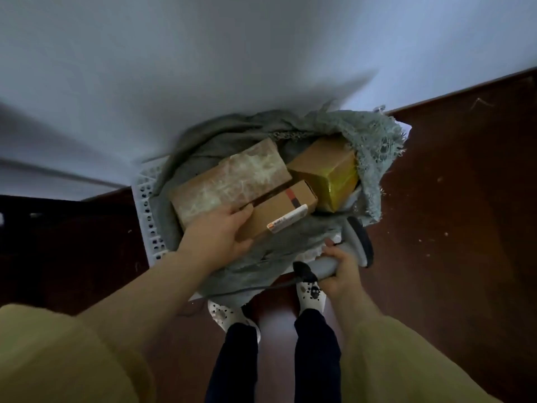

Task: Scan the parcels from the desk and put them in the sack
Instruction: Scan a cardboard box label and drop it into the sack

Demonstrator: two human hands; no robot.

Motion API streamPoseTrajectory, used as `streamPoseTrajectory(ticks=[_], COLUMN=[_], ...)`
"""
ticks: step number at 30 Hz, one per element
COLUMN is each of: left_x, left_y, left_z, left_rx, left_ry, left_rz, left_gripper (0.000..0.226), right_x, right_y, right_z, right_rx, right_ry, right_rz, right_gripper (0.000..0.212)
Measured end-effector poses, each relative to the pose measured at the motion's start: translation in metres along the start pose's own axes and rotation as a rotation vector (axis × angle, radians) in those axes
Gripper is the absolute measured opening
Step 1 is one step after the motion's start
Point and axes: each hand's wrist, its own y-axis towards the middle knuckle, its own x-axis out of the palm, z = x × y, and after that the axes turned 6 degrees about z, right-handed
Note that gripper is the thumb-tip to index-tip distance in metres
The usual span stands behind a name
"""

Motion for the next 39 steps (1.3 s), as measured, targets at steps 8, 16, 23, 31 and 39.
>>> streamPoseTrajectory(ticks=[8, 16, 23, 31, 39], left_x=[0.032, 0.027, 0.034, 0.048, 0.043], left_y=[0.018, 0.025, 0.036, 0.037, 0.037], left_z=[-0.002, 0.028, 0.033, 0.021, 0.032], left_rx=[0.077, 0.088, 0.07, 0.078, 0.057], left_ry=[0.049, 0.077, 0.117, 0.13, 0.133], left_rz=[0.015, -0.061, -0.086, -0.047, -0.099], left_gripper=[0.071, 0.07, 0.07, 0.069, 0.066], right_x=[0.007, -0.061, -0.033, -0.016, -0.036], right_y=[0.043, -0.001, 0.011, 0.062, 0.03], right_z=[0.005, 0.02, 0.002, 0.019, 0.017], right_rx=[-0.024, 0.001, 0.04, 0.04, -0.059], right_ry=[0.064, 0.174, 0.104, 0.14, 0.205], right_rz=[-0.103, 0.013, -0.149, -0.076, -0.024], right_gripper=[0.017, 0.024, 0.023, 0.019, 0.039])
